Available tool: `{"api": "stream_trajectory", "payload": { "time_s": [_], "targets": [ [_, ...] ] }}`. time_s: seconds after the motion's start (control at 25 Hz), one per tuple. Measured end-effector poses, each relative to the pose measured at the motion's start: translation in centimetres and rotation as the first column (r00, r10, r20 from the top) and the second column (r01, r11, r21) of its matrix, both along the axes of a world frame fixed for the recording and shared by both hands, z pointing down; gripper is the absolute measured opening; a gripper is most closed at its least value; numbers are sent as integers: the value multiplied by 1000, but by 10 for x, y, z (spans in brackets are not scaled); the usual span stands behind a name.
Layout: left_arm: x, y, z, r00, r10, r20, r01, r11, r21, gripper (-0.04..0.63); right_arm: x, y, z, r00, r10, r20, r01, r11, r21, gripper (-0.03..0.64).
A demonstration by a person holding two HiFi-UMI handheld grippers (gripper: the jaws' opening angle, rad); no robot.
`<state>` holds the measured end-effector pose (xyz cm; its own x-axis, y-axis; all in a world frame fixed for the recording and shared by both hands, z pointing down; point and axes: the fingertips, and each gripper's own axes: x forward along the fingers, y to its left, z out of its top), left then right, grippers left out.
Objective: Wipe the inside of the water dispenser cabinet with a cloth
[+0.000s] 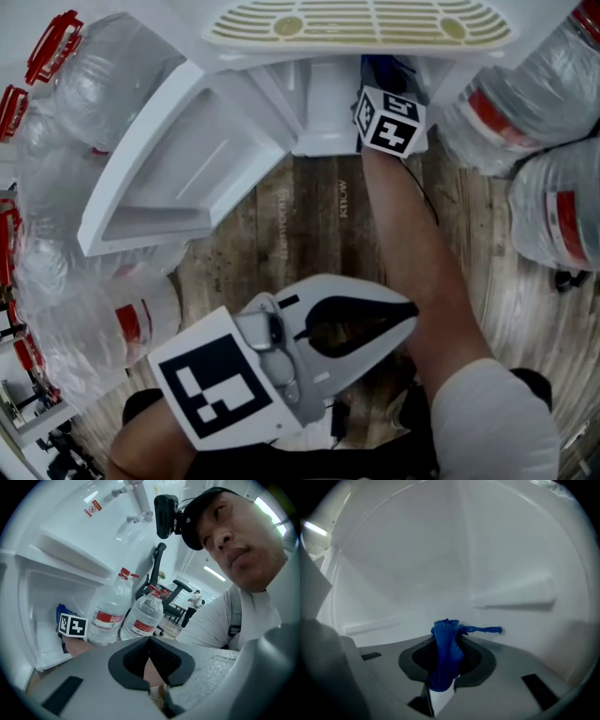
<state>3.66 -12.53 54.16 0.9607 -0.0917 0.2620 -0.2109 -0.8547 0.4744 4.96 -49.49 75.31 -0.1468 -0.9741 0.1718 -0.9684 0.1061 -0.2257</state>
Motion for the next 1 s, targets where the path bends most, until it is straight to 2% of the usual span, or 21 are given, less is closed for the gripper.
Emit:
{"api": "stream_trajectory", "payload": {
  "time_s": [0.24, 0.32, 0.44, 0.56, 0.72, 0.88, 1.0],
  "targets": [
    [5, 7, -2, 999, 43, -3, -43, 998, 39, -2, -23, -1, -79, 996, -59, 71, 45, 981, 191, 80],
    [6, 8, -1, 999, 44, 2, -44, 998, 42, -2, -28, -5, -95, 991, -73, 108, 48, 974, 223, 78],
    [8, 7, 0, 999, 42, 7, -42, 998, 49, -2, -30, -14, -99, 991, -78, 113, 50, 972, 230, 78],
    [9, 8, -2, 999, 43, 5, -43, 998, 51, -2, -27, -16, -77, 991, -69, 114, 47, 982, 182, 78],
    [13, 9, -4, 999, 48, -1, -48, 997, 53, -2, -30, -18, -32, 994, -85, 76, 79, 994, 72, 78],
    [15, 8, -3, 999, 43, -6, -43, 998, 51, -2, -31, -17, 6, 994, -107, 38, 108, 994, -34, 78],
    [15, 6, -1, 999, 31, -14, -30, 999, 21, -2, -30, -14, 31, 991, -126, 36, 129, 985, -117, 78]
  ]
}}
